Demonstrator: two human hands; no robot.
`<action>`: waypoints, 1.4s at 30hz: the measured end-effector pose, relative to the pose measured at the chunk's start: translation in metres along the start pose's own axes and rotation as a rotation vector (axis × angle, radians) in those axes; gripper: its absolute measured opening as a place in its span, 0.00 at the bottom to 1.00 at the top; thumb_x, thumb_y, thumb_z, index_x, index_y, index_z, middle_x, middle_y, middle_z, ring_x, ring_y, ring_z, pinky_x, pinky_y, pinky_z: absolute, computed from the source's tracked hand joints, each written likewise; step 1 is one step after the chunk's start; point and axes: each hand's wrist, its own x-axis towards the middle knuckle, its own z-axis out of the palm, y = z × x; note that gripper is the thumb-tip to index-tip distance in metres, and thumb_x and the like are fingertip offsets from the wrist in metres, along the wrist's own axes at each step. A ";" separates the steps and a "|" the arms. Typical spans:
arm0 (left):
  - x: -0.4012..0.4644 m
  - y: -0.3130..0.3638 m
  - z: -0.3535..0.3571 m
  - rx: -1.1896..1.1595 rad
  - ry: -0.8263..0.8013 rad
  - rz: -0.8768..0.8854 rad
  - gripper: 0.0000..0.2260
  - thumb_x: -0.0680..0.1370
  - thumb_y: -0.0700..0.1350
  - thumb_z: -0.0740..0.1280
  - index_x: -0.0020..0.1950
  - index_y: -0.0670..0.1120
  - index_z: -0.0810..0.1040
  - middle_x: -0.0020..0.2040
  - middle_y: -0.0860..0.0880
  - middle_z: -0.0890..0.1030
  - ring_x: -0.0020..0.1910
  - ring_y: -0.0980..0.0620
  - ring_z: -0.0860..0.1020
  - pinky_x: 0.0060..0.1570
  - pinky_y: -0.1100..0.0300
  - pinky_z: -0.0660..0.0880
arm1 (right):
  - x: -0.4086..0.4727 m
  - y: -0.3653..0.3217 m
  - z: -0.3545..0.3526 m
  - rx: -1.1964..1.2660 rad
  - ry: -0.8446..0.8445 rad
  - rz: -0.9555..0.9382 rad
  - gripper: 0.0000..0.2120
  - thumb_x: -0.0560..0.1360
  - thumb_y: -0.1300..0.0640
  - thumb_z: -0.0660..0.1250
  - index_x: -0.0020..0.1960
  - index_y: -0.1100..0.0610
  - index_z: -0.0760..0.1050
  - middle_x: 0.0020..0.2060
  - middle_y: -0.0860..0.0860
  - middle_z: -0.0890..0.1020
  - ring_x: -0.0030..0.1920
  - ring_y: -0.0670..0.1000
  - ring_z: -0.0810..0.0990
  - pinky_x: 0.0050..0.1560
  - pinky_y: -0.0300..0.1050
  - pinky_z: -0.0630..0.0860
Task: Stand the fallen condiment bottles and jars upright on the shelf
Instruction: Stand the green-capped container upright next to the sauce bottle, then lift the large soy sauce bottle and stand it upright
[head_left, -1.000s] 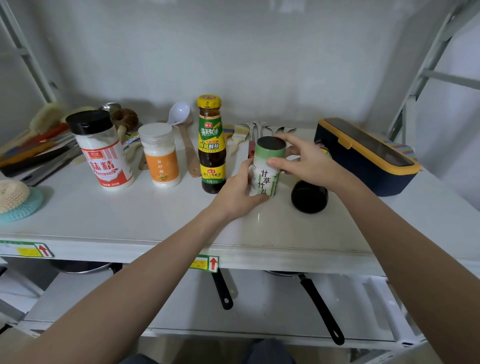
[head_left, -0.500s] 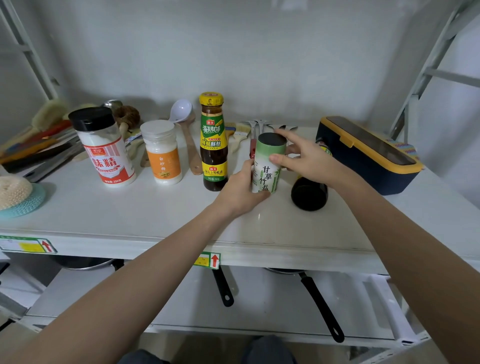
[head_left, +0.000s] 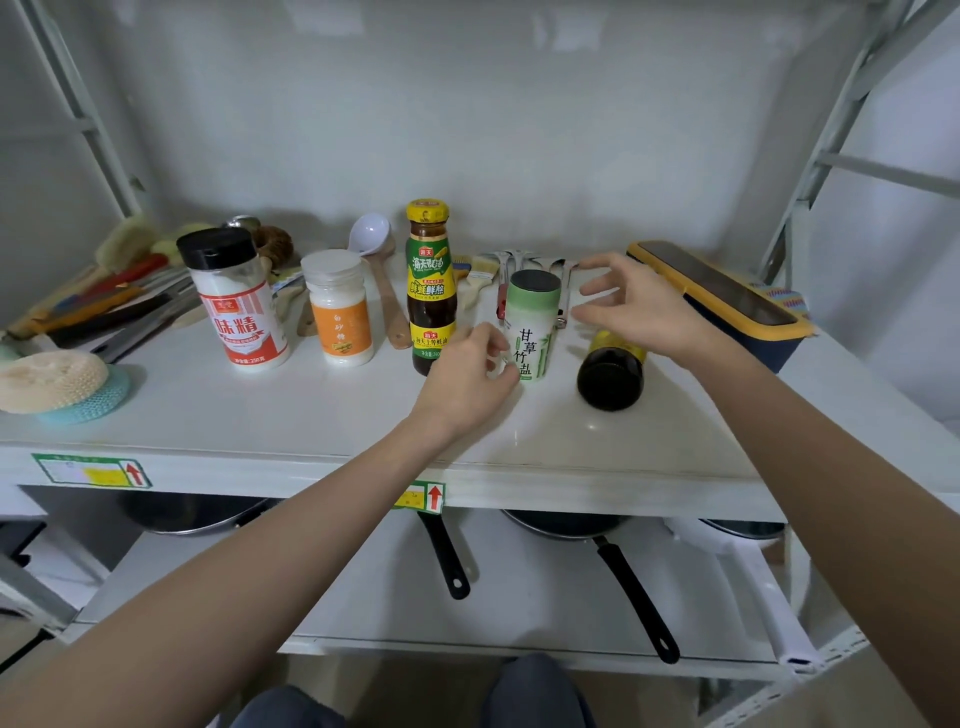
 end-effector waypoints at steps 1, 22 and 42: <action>-0.003 0.005 0.000 -0.032 0.023 0.022 0.09 0.75 0.41 0.65 0.53 0.40 0.76 0.51 0.45 0.78 0.43 0.50 0.77 0.46 0.57 0.75 | -0.003 0.002 -0.002 -0.007 0.019 0.006 0.24 0.72 0.56 0.69 0.66 0.52 0.67 0.57 0.54 0.76 0.51 0.49 0.76 0.49 0.43 0.74; 0.036 0.065 0.092 -0.133 -0.203 -0.217 0.24 0.73 0.56 0.66 0.62 0.42 0.68 0.54 0.43 0.78 0.50 0.45 0.77 0.42 0.57 0.72 | -0.007 0.072 -0.001 0.320 0.023 0.470 0.35 0.74 0.43 0.63 0.71 0.59 0.53 0.58 0.56 0.74 0.52 0.54 0.77 0.35 0.41 0.75; 0.029 0.059 0.100 -0.319 -0.094 0.017 0.42 0.67 0.46 0.76 0.74 0.44 0.54 0.65 0.45 0.63 0.61 0.51 0.67 0.57 0.62 0.69 | -0.006 0.065 -0.010 0.435 0.204 0.189 0.36 0.67 0.55 0.74 0.70 0.54 0.60 0.49 0.48 0.78 0.46 0.45 0.79 0.38 0.37 0.76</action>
